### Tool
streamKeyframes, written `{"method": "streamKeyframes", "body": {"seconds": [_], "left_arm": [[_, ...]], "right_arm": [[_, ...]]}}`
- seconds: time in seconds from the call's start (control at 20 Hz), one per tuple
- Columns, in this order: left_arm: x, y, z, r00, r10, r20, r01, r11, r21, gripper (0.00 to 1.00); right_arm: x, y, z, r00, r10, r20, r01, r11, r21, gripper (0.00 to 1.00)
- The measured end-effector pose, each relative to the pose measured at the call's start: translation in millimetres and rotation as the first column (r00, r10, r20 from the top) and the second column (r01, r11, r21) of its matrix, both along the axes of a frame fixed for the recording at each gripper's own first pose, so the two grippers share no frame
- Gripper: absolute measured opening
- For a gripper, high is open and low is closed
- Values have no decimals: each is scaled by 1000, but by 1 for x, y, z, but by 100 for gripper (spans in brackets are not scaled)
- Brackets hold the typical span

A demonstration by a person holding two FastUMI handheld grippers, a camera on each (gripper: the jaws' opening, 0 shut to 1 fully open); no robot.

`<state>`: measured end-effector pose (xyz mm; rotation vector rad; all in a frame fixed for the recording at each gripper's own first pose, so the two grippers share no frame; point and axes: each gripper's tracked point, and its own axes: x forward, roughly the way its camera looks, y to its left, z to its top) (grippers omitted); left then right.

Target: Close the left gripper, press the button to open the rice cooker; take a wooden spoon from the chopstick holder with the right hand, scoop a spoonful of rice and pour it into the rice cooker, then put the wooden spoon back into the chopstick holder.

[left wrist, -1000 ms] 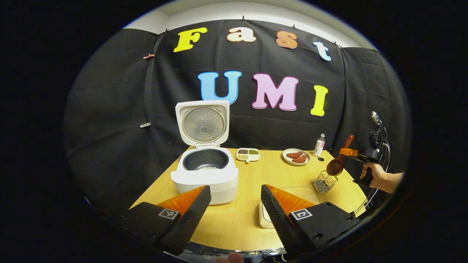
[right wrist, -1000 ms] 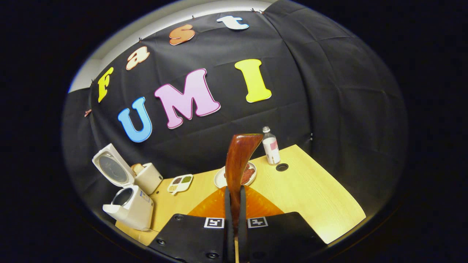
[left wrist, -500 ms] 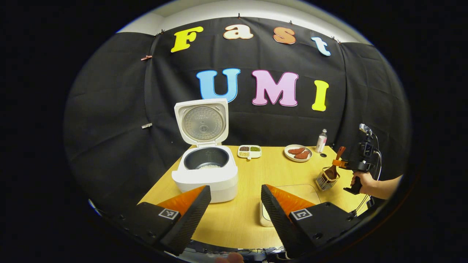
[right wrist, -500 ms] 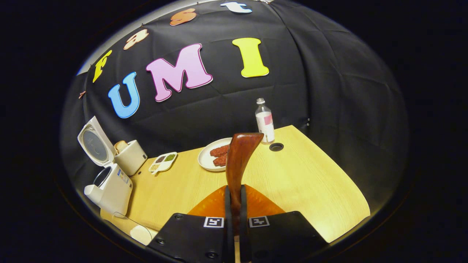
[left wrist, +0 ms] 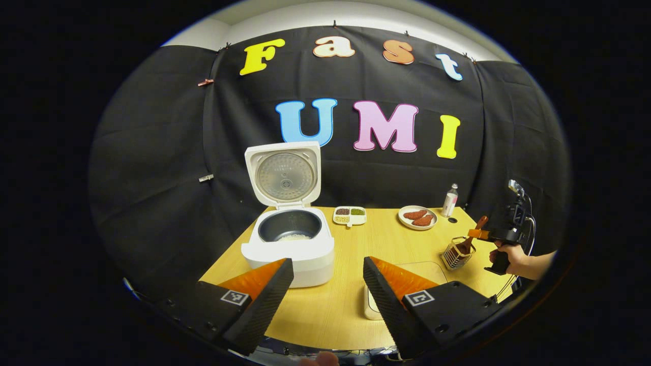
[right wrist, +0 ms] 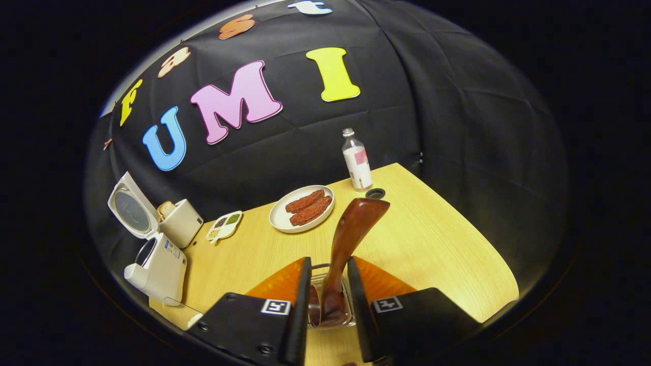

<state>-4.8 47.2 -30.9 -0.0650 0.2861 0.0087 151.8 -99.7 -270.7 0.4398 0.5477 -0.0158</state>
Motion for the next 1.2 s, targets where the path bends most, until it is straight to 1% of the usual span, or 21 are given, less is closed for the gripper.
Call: {"method": "streamKeyframes", "body": {"seconds": [0.05,0.1,0.15,0.3,0.45,0.6,0.75,0.85,1.0,1.2], "left_arm": [[3,3,3,1000,3,10,-3,1000,-1,95],[6,5,6,1000,5,20,-5,1000,-5,95],[8,8,10,999,9,31,-9,1000,-8,95],[15,16,21,998,13,63,-13,1000,-8,95],[24,26,36,995,15,103,-14,1000,-13,95],[44,43,58,987,34,156,-31,999,-20,95],[76,66,84,976,58,211,-50,998,-47,95],[99,82,103,965,76,251,-63,996,-59,95],[135,103,137,944,83,320,-75,996,-37,95],[188,123,165,923,77,377,-80,997,-8,95]], "right_arm": [[-3,-4,1,1000,-5,-2,5,1000,-11,44],[-6,-6,4,1000,-9,-3,9,1000,-14,68],[-9,-8,7,1000,-12,-6,12,1000,-15,70],[-23,-21,10,998,-58,-33,55,996,-69,88],[-45,-21,26,995,-91,-36,85,986,-146,92],[-65,-13,59,996,-93,13,94,974,-205,97],[-84,17,97,997,-40,69,54,977,-206,99],[-96,34,114,996,-13,88,31,978,-204,99],[-114,61,141,992,30,126,-1,973,-229,99],[-136,91,166,986,67,151,-28,969,-245,98]]}}
